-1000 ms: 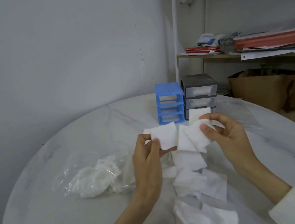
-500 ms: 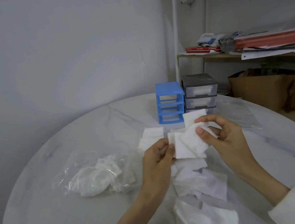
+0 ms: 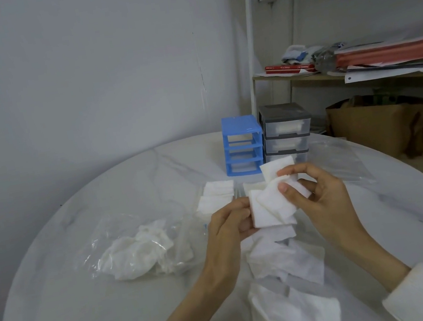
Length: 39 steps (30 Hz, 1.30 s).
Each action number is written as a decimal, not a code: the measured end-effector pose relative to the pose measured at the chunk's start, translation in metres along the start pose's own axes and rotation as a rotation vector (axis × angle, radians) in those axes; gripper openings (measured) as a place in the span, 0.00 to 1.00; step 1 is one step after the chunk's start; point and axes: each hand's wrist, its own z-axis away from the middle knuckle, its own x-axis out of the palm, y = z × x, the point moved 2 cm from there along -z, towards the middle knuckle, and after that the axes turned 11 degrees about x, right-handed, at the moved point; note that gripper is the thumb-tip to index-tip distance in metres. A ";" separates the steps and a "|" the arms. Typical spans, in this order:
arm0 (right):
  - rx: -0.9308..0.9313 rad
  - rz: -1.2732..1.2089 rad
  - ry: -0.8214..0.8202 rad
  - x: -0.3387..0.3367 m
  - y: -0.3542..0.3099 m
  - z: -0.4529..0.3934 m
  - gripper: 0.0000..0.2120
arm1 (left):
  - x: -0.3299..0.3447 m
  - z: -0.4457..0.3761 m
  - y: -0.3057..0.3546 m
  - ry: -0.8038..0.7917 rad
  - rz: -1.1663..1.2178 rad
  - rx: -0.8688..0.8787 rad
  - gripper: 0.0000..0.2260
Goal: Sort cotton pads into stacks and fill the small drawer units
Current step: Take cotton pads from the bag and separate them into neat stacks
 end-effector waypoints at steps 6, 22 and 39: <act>-0.019 0.011 0.005 0.001 0.001 0.000 0.10 | 0.003 0.004 0.002 -0.101 -0.095 0.115 0.09; -0.041 0.121 0.253 -0.010 0.000 -0.004 0.10 | -0.005 0.002 -0.003 0.027 -0.056 0.213 0.11; -0.066 0.160 0.241 -0.010 -0.001 -0.002 0.08 | -0.007 0.002 -0.003 -0.006 -0.266 0.211 0.14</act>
